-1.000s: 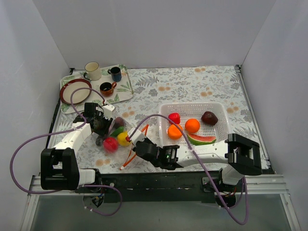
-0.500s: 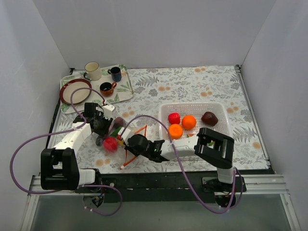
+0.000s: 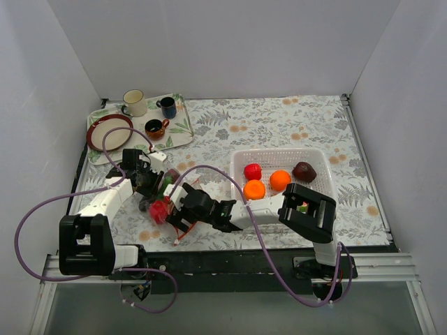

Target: Open the zip-top bag and remove the fake food

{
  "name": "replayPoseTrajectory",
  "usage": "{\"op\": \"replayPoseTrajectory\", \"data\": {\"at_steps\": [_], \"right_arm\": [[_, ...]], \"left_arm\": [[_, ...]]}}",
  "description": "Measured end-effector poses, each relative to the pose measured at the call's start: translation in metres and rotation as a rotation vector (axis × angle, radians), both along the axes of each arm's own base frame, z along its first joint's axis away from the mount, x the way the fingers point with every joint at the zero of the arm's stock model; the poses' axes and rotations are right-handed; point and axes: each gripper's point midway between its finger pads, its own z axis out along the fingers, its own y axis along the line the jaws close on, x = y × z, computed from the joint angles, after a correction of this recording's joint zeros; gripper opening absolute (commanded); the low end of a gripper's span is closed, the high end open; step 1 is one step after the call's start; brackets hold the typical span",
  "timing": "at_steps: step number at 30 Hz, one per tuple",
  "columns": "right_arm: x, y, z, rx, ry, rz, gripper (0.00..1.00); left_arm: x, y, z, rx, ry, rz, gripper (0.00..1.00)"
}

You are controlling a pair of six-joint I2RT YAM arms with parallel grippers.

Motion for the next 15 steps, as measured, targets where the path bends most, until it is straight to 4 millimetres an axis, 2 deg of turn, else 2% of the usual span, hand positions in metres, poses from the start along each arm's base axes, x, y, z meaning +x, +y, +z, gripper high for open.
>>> {"op": "replayPoseTrajectory", "data": {"at_steps": [4, 12, 15], "right_arm": [[0.009, 0.001, 0.0, 0.001, -0.01, -0.03, 0.98], [0.046, -0.005, -0.006, -0.019, -0.113, -0.177, 0.98], [0.05, -0.004, -0.006, -0.006, -0.121, -0.191, 0.98]], "left_arm": [[0.0, 0.0, 0.0, 0.0, 0.0, 0.0, 0.23], [0.001, 0.0, -0.001, 0.0, -0.001, -0.001, 0.23], [0.002, 0.0, -0.001, 0.0, -0.001, -0.001, 0.23]]}}
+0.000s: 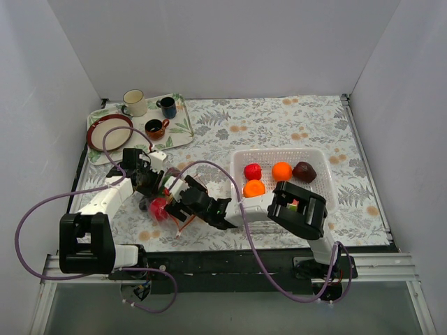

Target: Open the zip-top bag and remove the fake food

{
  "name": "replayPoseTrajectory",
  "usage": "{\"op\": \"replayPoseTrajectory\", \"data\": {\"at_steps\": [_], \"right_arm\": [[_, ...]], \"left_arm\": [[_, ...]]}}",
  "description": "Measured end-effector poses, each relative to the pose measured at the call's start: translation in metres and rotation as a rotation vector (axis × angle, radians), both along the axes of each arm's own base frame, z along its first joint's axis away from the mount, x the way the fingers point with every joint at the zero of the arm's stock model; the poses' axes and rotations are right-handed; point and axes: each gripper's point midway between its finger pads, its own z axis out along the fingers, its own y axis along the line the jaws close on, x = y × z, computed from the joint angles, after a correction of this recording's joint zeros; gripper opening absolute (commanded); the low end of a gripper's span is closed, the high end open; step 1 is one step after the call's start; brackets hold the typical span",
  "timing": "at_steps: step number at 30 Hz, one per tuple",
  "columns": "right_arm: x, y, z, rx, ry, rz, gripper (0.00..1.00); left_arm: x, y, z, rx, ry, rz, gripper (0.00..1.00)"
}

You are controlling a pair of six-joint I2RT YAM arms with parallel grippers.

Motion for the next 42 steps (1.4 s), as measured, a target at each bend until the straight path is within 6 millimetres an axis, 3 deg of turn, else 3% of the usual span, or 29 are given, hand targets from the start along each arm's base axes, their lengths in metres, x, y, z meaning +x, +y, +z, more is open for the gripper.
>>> {"op": "replayPoseTrajectory", "data": {"at_steps": [3, 6, 9, 10, 12, 13, 21, 31, 32, 36, 39, 42], "right_arm": [[0.002, 0.006, 0.002, 0.024, 0.004, 0.008, 0.94], [0.004, 0.017, 0.002, 0.047, 0.012, 0.027, 0.82], [0.002, 0.022, -0.002, 0.056, 0.035, 0.051, 0.51], [0.002, 0.023, -0.001, 0.064, 0.043, 0.054, 0.33], [0.001, 0.025, -0.002, 0.08, 0.064, 0.066, 0.18], [0.001, 0.024, -0.001, 0.094, 0.077, 0.067, 0.02], [-0.026, -0.017, 0.008, 0.109, 0.17, 0.103, 0.01], [-0.076, -0.07, 0.055, 0.194, 0.27, 0.178, 0.03], [-0.079, -0.076, 0.058, 0.203, 0.276, 0.177, 0.03], [-0.087, -0.088, 0.061, 0.222, 0.298, 0.172, 0.01], [-0.091, -0.089, 0.057, 0.214, 0.321, 0.174, 0.01], [-0.098, -0.089, 0.053, 0.197, 0.337, 0.182, 0.01]], "left_arm": [[0.002, 0.0, -0.001, -0.002, 0.002, -0.001, 0.23], [0.005, -0.001, -0.001, -0.003, 0.005, -0.001, 0.23], [0.007, -0.001, -0.001, -0.003, 0.006, -0.001, 0.22], [0.008, -0.001, -0.001, -0.002, 0.005, -0.001, 0.21], [0.008, -0.001, 0.0, -0.002, 0.004, -0.001, 0.06], [0.008, -0.001, 0.0, -0.002, 0.004, -0.001, 0.0], [0.004, 0.004, 0.006, -0.008, 0.051, 0.03, 0.0], [0.026, -0.003, 0.078, -0.069, -0.037, 0.061, 0.0], [0.025, -0.005, 0.08, -0.079, -0.042, 0.059, 0.11], [0.016, -0.006, 0.068, -0.083, -0.029, 0.056, 0.36], [-0.001, -0.003, 0.037, -0.065, 0.045, 0.059, 0.43], [-0.005, 0.001, 0.016, -0.045, 0.101, 0.069, 0.44]]}}
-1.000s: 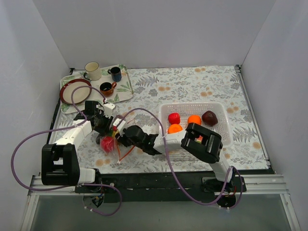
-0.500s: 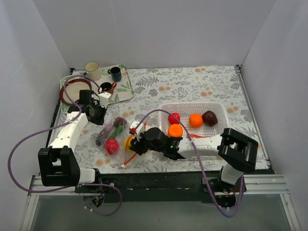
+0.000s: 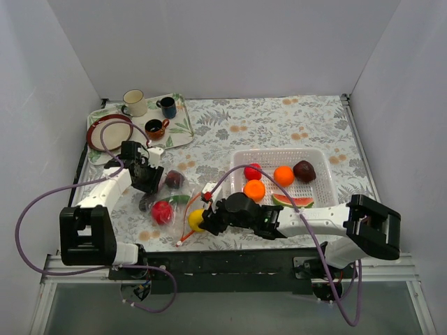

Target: Open the zip-top bag and remove the fake food

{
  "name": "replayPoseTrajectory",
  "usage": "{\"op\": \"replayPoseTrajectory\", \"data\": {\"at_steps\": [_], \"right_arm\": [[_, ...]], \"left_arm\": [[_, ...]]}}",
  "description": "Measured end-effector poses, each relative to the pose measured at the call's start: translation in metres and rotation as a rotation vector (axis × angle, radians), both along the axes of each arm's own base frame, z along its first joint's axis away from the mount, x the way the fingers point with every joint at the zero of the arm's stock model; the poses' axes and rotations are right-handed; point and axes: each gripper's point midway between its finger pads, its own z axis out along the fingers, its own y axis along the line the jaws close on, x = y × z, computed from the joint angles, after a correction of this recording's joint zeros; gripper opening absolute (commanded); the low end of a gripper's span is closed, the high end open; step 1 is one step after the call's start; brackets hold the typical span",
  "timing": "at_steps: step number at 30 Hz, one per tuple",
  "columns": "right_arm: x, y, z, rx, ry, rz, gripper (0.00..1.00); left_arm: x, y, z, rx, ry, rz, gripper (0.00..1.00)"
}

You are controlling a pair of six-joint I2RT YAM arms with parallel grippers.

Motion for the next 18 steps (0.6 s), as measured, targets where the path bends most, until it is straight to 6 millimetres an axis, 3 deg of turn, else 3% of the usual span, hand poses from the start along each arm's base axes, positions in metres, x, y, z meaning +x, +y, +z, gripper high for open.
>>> {"op": "replayPoseTrajectory", "data": {"at_steps": [3, 5, 7, 11, 13, 14, 16, 18], "right_arm": [[-0.01, -0.007, -0.002, -0.037, 0.007, 0.018, 0.01], [-0.014, -0.016, 0.007, -0.044, -0.001, 0.016, 0.01], [-0.016, -0.028, 0.033, -0.011, -0.02, 0.003, 0.01], [-0.013, -0.051, 0.109, 0.138, -0.077, -0.048, 0.01], [-0.01, -0.068, 0.141, 0.203, -0.104, -0.092, 0.01], [-0.007, -0.077, 0.152, 0.224, -0.117, -0.12, 0.01], [0.001, -0.096, 0.159, 0.226, -0.135, -0.197, 0.01], [0.015, -0.117, 0.152, 0.18, -0.143, -0.312, 0.02]], "left_arm": [[0.012, 0.001, -0.007, 0.007, -0.016, 0.005, 0.45], [0.021, 0.001, -0.01, 0.004, -0.032, 0.012, 0.45], [0.029, 0.0, -0.012, -0.004, -0.042, 0.019, 0.46], [0.038, -0.002, -0.014, -0.02, -0.062, 0.027, 0.46], [0.042, -0.003, -0.013, -0.022, -0.075, 0.028, 0.35], [0.044, -0.003, -0.013, -0.024, -0.081, 0.027, 0.15], [0.045, -0.005, -0.014, -0.034, -0.084, 0.024, 0.0], [0.047, -0.009, -0.014, -0.054, -0.095, 0.014, 0.0]]}}
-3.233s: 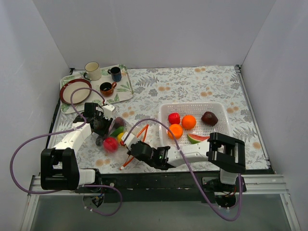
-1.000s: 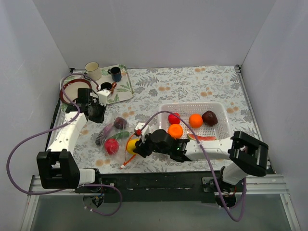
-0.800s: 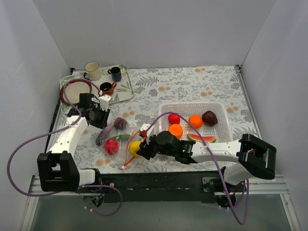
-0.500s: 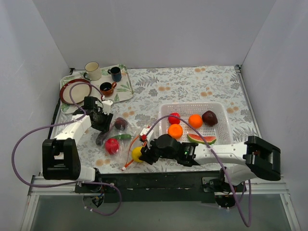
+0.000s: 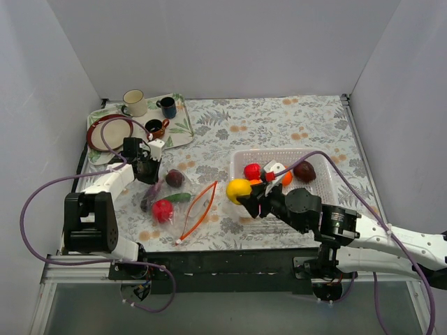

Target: Open the zip-top bag and remove the fake food

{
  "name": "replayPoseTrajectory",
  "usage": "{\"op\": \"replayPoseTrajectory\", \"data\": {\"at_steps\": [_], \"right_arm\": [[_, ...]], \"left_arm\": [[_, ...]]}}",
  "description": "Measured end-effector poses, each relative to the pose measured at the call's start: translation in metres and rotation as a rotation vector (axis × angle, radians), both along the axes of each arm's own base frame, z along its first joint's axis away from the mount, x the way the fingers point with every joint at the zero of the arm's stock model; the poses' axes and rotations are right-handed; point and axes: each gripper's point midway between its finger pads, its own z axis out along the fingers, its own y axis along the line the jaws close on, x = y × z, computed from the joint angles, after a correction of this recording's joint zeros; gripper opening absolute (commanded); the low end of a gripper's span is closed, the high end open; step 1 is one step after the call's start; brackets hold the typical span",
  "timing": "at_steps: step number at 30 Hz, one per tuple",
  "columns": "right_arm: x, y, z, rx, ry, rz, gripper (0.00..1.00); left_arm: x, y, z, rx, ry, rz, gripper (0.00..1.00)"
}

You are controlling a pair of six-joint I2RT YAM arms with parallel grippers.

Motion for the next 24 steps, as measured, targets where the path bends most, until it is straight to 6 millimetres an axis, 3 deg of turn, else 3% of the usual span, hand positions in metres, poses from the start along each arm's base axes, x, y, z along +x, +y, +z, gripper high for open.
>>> {"op": "replayPoseTrajectory", "data": {"at_steps": [5, 9, 12, 14, 18, 20, 24], "right_arm": [[0.039, -0.059, -0.049, -0.215, 0.048, -0.35, 0.04], [0.057, -0.104, -0.08, -0.377, 0.078, -0.559, 0.06], [0.069, -0.134, -0.098, -0.477, 0.115, -0.696, 0.11], [0.074, -0.148, -0.109, -0.533, 0.143, -0.756, 0.3], [0.08, -0.155, -0.117, -0.558, 0.161, -0.793, 0.48], [0.083, -0.154, -0.118, -0.561, 0.162, -0.796, 0.66], [0.088, -0.151, -0.123, -0.578, 0.162, -0.795, 0.87]], "left_arm": [[0.0, -0.009, 0.0, -0.045, 0.011, -0.019, 0.0], [-0.005, -0.011, 0.003, -0.065, 0.042, -0.022, 0.0], [-0.007, -0.015, 0.017, -0.089, 0.063, -0.023, 0.0], [-0.003, -0.019, 0.036, -0.112, 0.058, -0.023, 0.0], [0.003, -0.029, 0.092, -0.164, -0.018, -0.032, 0.0], [0.0, -0.036, 0.117, -0.194, -0.057, -0.045, 0.0], [-0.018, -0.044, 0.133, -0.228, -0.07, -0.062, 0.0]]}}
